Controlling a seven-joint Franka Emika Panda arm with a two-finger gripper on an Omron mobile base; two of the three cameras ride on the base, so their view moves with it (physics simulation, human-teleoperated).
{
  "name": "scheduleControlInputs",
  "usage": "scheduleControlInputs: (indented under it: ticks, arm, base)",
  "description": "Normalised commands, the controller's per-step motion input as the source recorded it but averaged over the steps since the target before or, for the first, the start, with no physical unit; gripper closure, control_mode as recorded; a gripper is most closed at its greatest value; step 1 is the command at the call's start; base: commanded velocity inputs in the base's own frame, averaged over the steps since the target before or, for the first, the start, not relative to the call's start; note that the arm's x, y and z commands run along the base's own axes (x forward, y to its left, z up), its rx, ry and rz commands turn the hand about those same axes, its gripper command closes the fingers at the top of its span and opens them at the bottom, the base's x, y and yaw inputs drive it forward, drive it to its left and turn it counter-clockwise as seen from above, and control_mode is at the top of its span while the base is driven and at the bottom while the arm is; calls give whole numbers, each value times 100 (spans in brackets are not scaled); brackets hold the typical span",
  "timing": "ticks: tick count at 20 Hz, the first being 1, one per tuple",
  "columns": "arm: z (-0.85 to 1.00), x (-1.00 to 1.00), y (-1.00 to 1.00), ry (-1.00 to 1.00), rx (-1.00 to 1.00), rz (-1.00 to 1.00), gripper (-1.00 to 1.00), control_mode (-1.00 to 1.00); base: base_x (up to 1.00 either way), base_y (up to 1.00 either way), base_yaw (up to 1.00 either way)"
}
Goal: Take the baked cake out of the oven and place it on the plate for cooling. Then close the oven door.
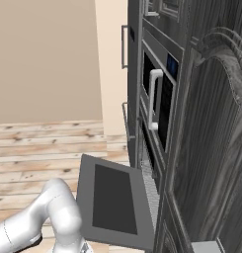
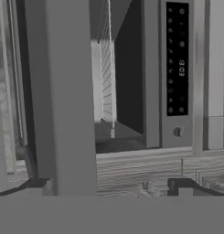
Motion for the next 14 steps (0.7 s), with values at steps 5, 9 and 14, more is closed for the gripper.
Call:
scheduleControlInputs:
  ticks: [5,9,14]
  arm:
    - [-33,11,55,-13,-21,-16,-100,-100]
    - [-28,48,31,-23,-31,-24,-100,-100]
    - [-27,66,13,-22,-32,-26,-100,-100]
  base:
    - [0,0,0]
    - [0,0,0]
    - [0,0,0]
